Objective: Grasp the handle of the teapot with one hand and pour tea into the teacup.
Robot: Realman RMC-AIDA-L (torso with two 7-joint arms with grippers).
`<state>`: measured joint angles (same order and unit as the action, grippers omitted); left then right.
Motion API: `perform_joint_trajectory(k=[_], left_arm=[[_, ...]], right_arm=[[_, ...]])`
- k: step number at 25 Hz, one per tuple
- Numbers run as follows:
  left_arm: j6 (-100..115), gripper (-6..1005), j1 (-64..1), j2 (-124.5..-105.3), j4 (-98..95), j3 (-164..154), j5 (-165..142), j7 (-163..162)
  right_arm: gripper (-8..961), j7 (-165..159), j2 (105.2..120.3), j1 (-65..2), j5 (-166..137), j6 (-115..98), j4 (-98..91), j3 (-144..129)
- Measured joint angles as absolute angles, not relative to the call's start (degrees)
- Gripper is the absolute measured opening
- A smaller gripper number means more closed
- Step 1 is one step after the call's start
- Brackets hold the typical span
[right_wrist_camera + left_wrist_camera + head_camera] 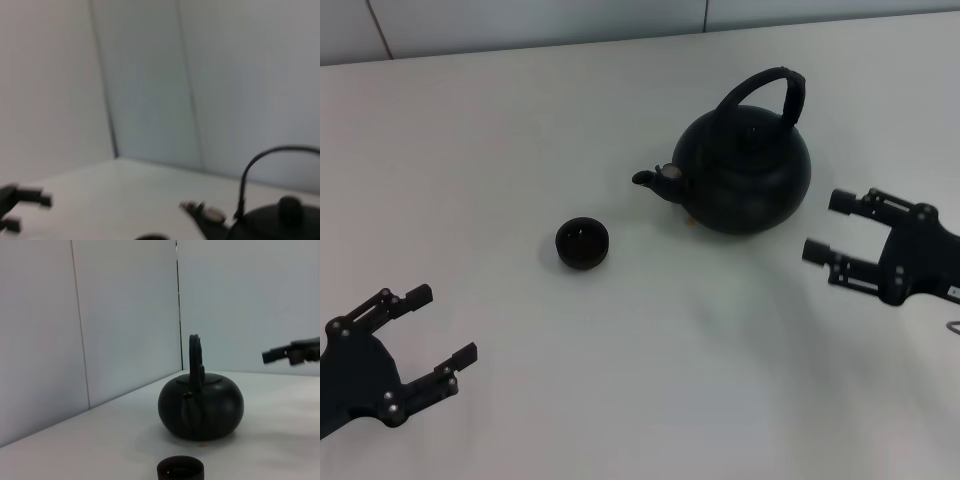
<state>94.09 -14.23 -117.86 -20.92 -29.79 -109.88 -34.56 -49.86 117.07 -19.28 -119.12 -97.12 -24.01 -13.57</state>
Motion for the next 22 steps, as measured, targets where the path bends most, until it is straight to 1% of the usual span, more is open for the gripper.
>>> perform_joint_trajectory(k=[5, 10, 11, 22], left_arm=[[94.3, 798, -14.5, -117.88, -20.9, -29.9, -109.9, -34.6], [94.4, 798, -14.8, -117.94, -20.9, -30.0, -110.0, -35.3], [94.4, 799, -15.0, -117.92, -20.9, -30.0, -110.1, -35.5], [94.3, 799, -15.6, -117.72, -21.2, -31.2, -110.3, -36.3]], right_arm=[[736, -51.6, 117.01, -19.4, -122.2, -100.6, -28.8, -15.7], [809, -52.1, 116.54, -19.7, -126.0, -103.7, -31.5, -15.8], [809, -52.2, 116.3, -20.0, -127.2, -104.0, -31.7, -15.8], [809, -52.3, 116.19, -20.5, -128.7, -103.2, -32.4, -16.4]])
